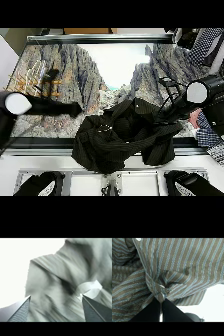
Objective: Fold the clothes and pants, and hang the long-sleeved shirts on hangers.
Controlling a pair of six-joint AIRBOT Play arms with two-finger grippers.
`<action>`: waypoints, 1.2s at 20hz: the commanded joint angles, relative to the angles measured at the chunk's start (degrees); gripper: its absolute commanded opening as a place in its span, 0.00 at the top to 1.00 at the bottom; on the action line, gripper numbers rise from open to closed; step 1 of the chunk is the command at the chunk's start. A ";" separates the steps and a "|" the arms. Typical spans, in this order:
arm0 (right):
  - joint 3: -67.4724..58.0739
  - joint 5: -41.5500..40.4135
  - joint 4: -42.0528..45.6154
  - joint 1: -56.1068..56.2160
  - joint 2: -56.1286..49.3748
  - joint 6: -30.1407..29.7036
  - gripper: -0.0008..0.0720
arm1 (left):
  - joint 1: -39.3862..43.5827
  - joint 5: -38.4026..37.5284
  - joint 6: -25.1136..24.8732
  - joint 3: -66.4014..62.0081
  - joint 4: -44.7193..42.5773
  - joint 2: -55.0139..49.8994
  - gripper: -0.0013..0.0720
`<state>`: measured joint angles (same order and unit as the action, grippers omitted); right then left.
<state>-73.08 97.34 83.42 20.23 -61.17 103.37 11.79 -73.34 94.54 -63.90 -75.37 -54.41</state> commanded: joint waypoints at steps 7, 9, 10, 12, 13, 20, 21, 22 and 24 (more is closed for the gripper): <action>0.02 0.00 -0.07 0.04 -0.04 -0.04 0.96 | -17.70 9.88 -4.81 -14.01 -27.63 -21.62 0.04; 0.02 0.00 -0.07 0.04 -0.04 -0.04 0.96 | -17.70 12.72 -4.79 -15.65 -34.01 -26.95 0.04; 0.02 0.00 -0.07 0.04 -0.04 -0.04 0.96 | -17.70 13.42 -4.79 -16.00 -36.41 -29.20 0.04; 0.02 0.02 -0.07 0.04 -0.04 -0.04 0.96 | -17.73 13.57 -4.79 -16.09 -39.41 -33.51 0.04; 0.02 0.00 -0.07 0.04 -0.04 -0.04 0.96 | -17.77 13.57 -4.79 -16.09 -40.48 -35.65 0.04; 0.02 0.00 -0.07 0.02 -0.07 -0.04 0.96 | -20.31 18.47 -3.30 -16.09 -47.65 -45.94 0.04; 0.02 0.00 -0.07 0.04 -0.07 -0.04 0.96 | -21.57 19.98 -2.54 -16.11 -47.65 -46.51 0.04; 0.02 0.00 -0.07 0.02 -0.04 -0.04 0.96 | -22.53 21.51 -2.47 -16.09 -47.45 -46.88 0.04; 0.02 0.00 -0.07 0.04 -0.04 -0.04 0.96 | -23.76 24.39 -2.58 -16.09 -47.47 -47.84 0.04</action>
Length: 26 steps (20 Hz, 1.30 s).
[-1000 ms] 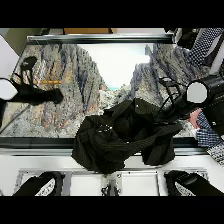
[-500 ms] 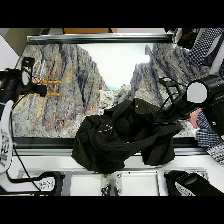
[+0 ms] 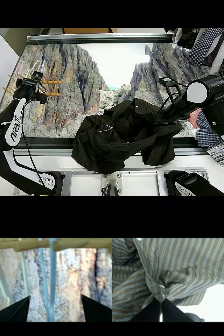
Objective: Fold the clothes and pants, and hang the long-sleeved shirts on hangers.
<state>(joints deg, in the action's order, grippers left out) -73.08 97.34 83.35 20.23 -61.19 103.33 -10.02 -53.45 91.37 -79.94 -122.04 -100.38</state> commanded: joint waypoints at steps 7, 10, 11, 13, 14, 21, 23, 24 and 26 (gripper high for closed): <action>0.02 0.00 0.00 0.02 -0.02 0.00 0.96 | -3.13 10.75 -0.61 -0.04 -0.92 -5.22 0.04; 0.02 0.00 0.00 0.04 -0.02 0.00 0.96 | -3.13 12.39 -0.61 -0.04 -0.96 -5.35 0.04; 0.02 0.00 0.00 0.04 -0.02 0.00 0.96 | -3.13 12.70 -0.59 -0.04 -0.94 -5.35 0.04; 0.02 0.00 0.00 0.04 -0.02 0.00 0.96 | -3.13 12.66 -0.59 -0.04 -0.94 -5.35 0.04; 0.02 0.00 0.00 0.04 -0.02 0.00 0.96 | -3.28 12.63 -0.59 -0.04 -0.92 -5.35 0.04; 0.02 0.00 0.00 0.02 -0.04 0.00 0.96 | -4.20 10.05 -0.52 -0.04 -0.85 -5.33 0.75; 0.02 0.02 0.00 0.02 -0.02 0.00 0.96 | -4.17 9.92 -0.52 -0.04 -0.87 -5.31 0.84; 0.02 0.00 0.00 0.04 -0.02 0.00 0.96 | -4.11 9.88 -0.52 -0.04 -0.90 -5.29 0.91; 0.02 0.00 0.00 0.04 -0.02 0.00 0.96 | -4.07 9.86 -0.52 -0.04 -0.92 -5.22 0.96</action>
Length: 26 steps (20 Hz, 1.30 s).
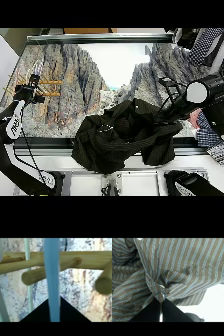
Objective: Fold the clothes and pants, and hang the long-sleeved shirts on hangers.
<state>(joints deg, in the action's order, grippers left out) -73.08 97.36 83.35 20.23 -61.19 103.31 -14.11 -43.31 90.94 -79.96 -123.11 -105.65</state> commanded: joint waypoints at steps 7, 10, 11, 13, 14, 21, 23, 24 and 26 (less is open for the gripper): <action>0.02 0.00 0.00 0.02 -0.02 0.02 0.96 | 0.57 -1.86 -0.11 -0.02 0.17 5.77 0.96; 0.02 -0.02 0.00 0.04 -0.02 0.02 0.96 | 1.97 -2.93 -0.11 -0.02 0.17 9.25 0.96; 0.02 -0.02 0.00 0.04 -0.02 0.00 0.96 | 2.64 -3.30 -0.11 -0.02 0.17 10.05 0.96; 0.02 0.00 0.00 0.04 -0.02 0.00 0.96 | 3.85 -3.48 -0.13 -0.02 0.17 11.41 0.96; 0.02 -0.02 0.00 0.02 -0.02 0.02 0.96 | 4.44 -3.48 -0.13 -0.02 0.17 11.98 0.96; 0.02 -0.02 0.00 0.02 -0.02 0.02 0.96 | 7.96 -5.66 -0.11 -0.02 0.20 15.17 0.96; 0.02 0.00 0.00 0.02 -0.02 0.00 0.96 | 8.81 -6.58 -0.11 -0.02 0.28 16.33 0.96; 0.02 -0.02 0.00 0.04 -0.02 0.02 0.96 | 9.33 -7.32 -0.13 -0.02 0.33 17.14 0.96; 0.02 -0.02 0.00 0.04 -0.02 0.02 0.96 | 10.97 -10.12 -1.90 -0.02 1.44 19.65 0.96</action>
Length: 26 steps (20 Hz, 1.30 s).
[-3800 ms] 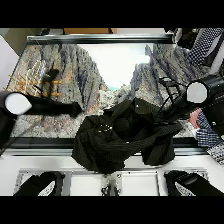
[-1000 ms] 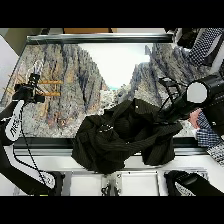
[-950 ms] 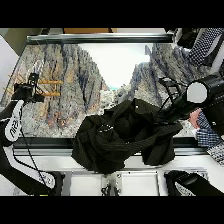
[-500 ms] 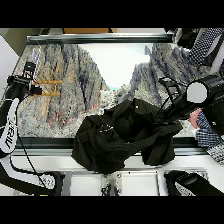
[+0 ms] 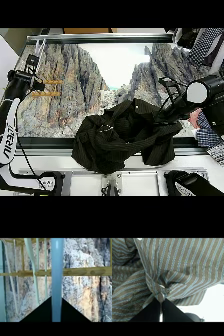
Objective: Fold the clothes and pants, and hang the long-sleeved shirts on hangers.
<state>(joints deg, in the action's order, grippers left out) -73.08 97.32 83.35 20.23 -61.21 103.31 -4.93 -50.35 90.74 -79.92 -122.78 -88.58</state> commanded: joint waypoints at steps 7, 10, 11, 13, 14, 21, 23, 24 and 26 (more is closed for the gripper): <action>0.02 0.02 0.00 0.04 0.00 0.02 0.96 | 4.59 -25.92 -51.56 -0.07 45.90 16.85 0.96; 0.02 0.02 0.00 0.04 0.00 0.02 0.96 | 4.59 -42.38 -63.63 -0.07 51.74 20.52 0.96; 0.02 0.04 0.00 0.02 0.00 0.02 0.96 | 4.59 -44.00 -63.95 -0.07 50.73 21.33 0.96; 0.02 0.02 0.00 0.04 0.00 0.02 0.96 | 4.59 -43.54 -63.87 -0.07 49.29 22.99 0.96; 0.02 0.02 0.00 0.04 0.00 0.02 0.96 | 4.59 -44.37 -64.46 -0.07 50.07 23.43 0.96; 0.02 0.02 0.00 0.04 0.00 0.02 0.96 | 2.34 -51.74 -83.45 13.46 59.89 28.61 0.96; 0.02 0.02 0.00 0.02 0.00 0.02 0.96 | 1.09 -51.63 -83.65 18.67 59.91 29.68 0.96; 0.02 0.02 0.00 0.02 0.00 0.02 0.96 | 0.87 -51.58 -84.43 20.65 59.95 30.08 0.96; 0.02 0.02 0.00 0.04 0.00 0.02 0.96 | 0.98 -51.23 -84.59 24.00 61.05 30.12 0.96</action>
<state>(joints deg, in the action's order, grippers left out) -73.08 97.34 83.37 20.23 -61.21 103.33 -3.40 -101.01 8.34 -61.41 -63.92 -59.29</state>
